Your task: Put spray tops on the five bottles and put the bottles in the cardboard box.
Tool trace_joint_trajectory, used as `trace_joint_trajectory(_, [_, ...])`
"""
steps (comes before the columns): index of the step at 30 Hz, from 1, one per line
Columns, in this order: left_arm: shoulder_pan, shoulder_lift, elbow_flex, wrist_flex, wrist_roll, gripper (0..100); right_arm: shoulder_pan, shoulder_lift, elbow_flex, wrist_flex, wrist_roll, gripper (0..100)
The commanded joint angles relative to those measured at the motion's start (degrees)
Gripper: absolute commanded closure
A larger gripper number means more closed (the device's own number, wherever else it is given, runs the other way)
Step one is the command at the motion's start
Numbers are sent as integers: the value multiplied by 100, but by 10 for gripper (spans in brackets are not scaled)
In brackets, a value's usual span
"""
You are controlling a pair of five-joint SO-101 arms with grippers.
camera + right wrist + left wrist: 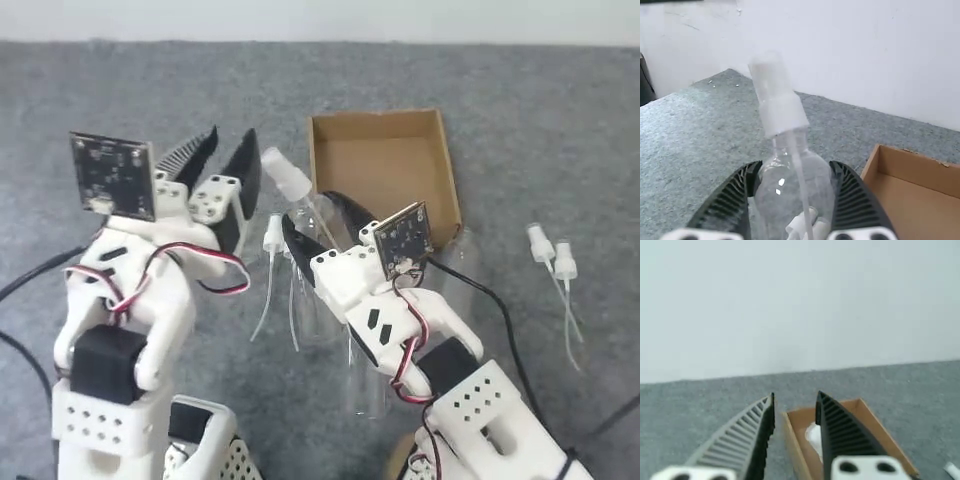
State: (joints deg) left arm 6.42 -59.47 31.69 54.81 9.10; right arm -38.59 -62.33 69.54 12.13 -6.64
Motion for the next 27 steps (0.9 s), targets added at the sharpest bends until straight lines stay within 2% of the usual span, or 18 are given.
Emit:
trace_joint_trajectory(1, [-229,-18,-136,-35,-97,878,75,-207,-141,-145,88,993])
trace_joint_trajectory(6, [-123,-18,585,-220,-220,880,75,-198,-141,-145,88,993])
trace_joint_trajectory(14, [369,-18,840,-527,-352,880,22,-198,-141,-136,88,993])
trace_joint_trajectory(22, [316,-26,884,-475,-360,880,-224,-207,-141,-136,97,993])
trace_joint_trajectory(27, [-149,-79,558,-202,-360,877,-145,-198,-167,-136,97,993])
